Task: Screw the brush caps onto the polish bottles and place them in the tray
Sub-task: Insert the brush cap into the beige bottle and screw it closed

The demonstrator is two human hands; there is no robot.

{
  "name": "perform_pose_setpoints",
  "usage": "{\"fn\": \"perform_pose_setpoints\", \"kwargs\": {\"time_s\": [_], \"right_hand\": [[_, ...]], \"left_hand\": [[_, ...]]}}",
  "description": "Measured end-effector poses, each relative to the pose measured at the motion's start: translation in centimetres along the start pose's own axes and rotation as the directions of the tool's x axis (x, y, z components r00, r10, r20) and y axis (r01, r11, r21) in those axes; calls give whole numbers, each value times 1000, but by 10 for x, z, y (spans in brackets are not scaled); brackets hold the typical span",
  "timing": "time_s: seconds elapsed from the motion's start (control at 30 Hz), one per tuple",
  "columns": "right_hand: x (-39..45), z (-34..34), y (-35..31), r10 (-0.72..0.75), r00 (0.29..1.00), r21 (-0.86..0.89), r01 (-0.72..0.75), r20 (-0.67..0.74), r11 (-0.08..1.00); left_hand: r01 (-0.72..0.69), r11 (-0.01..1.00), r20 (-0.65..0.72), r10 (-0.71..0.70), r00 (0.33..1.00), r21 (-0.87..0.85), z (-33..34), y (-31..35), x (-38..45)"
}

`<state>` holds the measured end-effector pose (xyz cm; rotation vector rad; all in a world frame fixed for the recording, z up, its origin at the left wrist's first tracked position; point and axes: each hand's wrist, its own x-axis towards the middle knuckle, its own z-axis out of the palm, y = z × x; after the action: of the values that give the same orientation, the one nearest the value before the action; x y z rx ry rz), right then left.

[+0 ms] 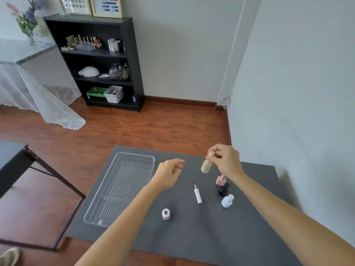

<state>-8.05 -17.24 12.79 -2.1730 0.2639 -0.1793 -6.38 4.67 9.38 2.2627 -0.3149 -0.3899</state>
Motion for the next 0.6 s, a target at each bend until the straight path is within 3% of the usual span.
{"fn": "perform_pose_setpoints", "kwargs": {"time_s": [0.13,0.3,0.4,0.6], "right_hand": [[-5,25,41,126,991,-80,-122,50,989],[-10,48,70,217,973,-165,-201,80,965],[-12,58,75,264,960,-207,-241,89,948],[-9,67,70,295,954,-210,-279,46,937]], "left_hand": [[112,989,177,-128,976,101,12,-45,-16],[206,961,406,-265,874,182,27,-82,-36],[271,951,414,-310,856,152,39,-98,-43],[252,962,260,-270,927,103,58,-117,-47]]}}
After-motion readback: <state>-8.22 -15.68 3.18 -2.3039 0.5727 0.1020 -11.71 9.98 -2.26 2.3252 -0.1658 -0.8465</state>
